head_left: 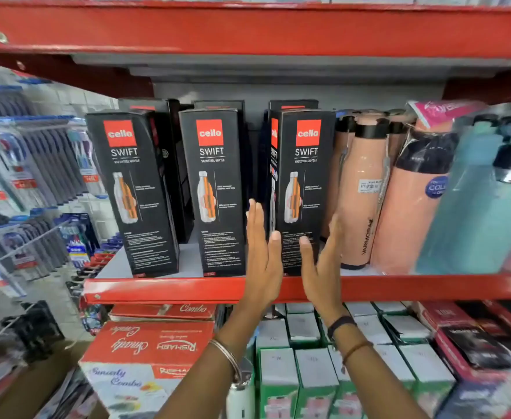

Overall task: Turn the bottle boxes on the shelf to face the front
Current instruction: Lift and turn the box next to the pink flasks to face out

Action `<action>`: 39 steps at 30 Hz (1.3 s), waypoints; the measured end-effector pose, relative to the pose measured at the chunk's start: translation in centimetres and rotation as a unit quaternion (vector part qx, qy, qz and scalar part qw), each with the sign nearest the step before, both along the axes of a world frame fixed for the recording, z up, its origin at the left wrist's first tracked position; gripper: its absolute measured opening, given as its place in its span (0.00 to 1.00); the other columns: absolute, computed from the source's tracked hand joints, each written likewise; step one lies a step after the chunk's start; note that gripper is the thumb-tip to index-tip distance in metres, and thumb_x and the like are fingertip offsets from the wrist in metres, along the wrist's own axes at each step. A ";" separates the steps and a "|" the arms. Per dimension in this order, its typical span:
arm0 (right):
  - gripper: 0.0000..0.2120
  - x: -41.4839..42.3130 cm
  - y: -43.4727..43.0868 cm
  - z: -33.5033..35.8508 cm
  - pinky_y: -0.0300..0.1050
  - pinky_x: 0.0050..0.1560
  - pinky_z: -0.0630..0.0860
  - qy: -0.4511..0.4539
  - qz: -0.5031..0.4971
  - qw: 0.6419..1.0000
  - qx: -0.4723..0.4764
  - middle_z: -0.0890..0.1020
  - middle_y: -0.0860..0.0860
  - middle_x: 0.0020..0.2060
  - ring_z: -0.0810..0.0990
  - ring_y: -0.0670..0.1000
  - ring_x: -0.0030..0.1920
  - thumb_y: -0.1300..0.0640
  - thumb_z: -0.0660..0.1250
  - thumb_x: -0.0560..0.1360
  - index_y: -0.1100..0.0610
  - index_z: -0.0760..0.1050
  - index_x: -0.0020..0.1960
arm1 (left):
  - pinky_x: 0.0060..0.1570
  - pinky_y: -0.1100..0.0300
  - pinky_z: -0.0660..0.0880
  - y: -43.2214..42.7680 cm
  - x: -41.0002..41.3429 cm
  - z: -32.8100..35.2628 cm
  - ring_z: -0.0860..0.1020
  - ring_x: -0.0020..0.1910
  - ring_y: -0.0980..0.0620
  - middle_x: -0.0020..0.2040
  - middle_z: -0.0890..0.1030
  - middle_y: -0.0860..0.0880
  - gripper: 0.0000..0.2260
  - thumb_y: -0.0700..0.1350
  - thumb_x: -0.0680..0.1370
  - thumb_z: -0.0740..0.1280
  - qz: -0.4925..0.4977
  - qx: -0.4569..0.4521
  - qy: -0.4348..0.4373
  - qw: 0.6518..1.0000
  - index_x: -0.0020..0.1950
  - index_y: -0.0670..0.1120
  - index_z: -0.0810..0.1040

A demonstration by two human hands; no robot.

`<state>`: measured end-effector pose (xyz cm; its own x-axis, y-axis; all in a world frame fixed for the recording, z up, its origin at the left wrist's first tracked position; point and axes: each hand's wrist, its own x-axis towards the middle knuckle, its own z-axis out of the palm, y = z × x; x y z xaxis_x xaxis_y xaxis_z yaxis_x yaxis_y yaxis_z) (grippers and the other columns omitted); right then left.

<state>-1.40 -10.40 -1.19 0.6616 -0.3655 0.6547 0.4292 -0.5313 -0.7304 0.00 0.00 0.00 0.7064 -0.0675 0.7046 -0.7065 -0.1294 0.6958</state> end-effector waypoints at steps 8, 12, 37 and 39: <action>0.36 1.6 -0.9 -0.9 0.22 0.62 0.57 0.079 0.010 0.997 0.017 0.65 0.43 0.68 0.64 0.41 0.67 0.51 0.67 0.76 0.56 0.52 0.76 | 0.78 0.50 0.50 -0.9 0.9 -1.3 0.53 0.76 0.65 0.78 0.56 0.61 0.33 0.73 0.73 0.45 -0.090 -0.034 0.187 0.978 0.76 0.63 0.53; 0.33 2.2 -1.4 -1.5 0.52 0.66 0.72 0.064 0.005 0.997 0.039 0.75 0.51 0.66 0.75 0.50 0.65 0.47 0.70 0.73 0.53 0.61 0.72 | 0.77 0.45 0.52 -0.2 0.9 -0.8 0.56 0.76 0.63 0.77 0.60 0.61 0.31 0.75 0.71 0.44 -0.114 -0.026 0.216 0.969 0.73 0.69 0.58; 0.43 1.7 -3.8 3.1 0.61 0.74 0.61 0.062 0.194 0.979 -0.031 0.56 0.50 0.78 0.57 0.50 0.77 0.47 0.69 0.73 0.49 0.46 0.78 | 0.38 0.67 0.71 3.8 2.6 5.6 0.75 0.39 0.73 0.54 0.83 0.52 0.24 0.49 0.81 0.61 -0.036 0.147 -0.002 0.988 0.76 0.54 0.61; 0.40 1.8 -3.8 2.4 0.61 0.74 0.62 0.075 0.192 0.978 -0.034 0.59 0.50 0.78 0.60 0.50 0.77 0.47 0.67 0.74 0.48 0.47 0.78 | 0.39 0.58 0.73 3.4 2.8 4.7 0.65 0.33 0.57 0.45 0.84 0.45 0.25 0.54 0.80 0.60 -0.011 0.158 0.007 0.987 0.77 0.55 0.59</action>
<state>0.39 -14.15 1.19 0.8324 -0.0310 0.5533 0.4965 -0.4015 -0.7696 2.82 3.41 4.69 0.7120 -0.2982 0.6357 -0.7019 -0.3259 0.6333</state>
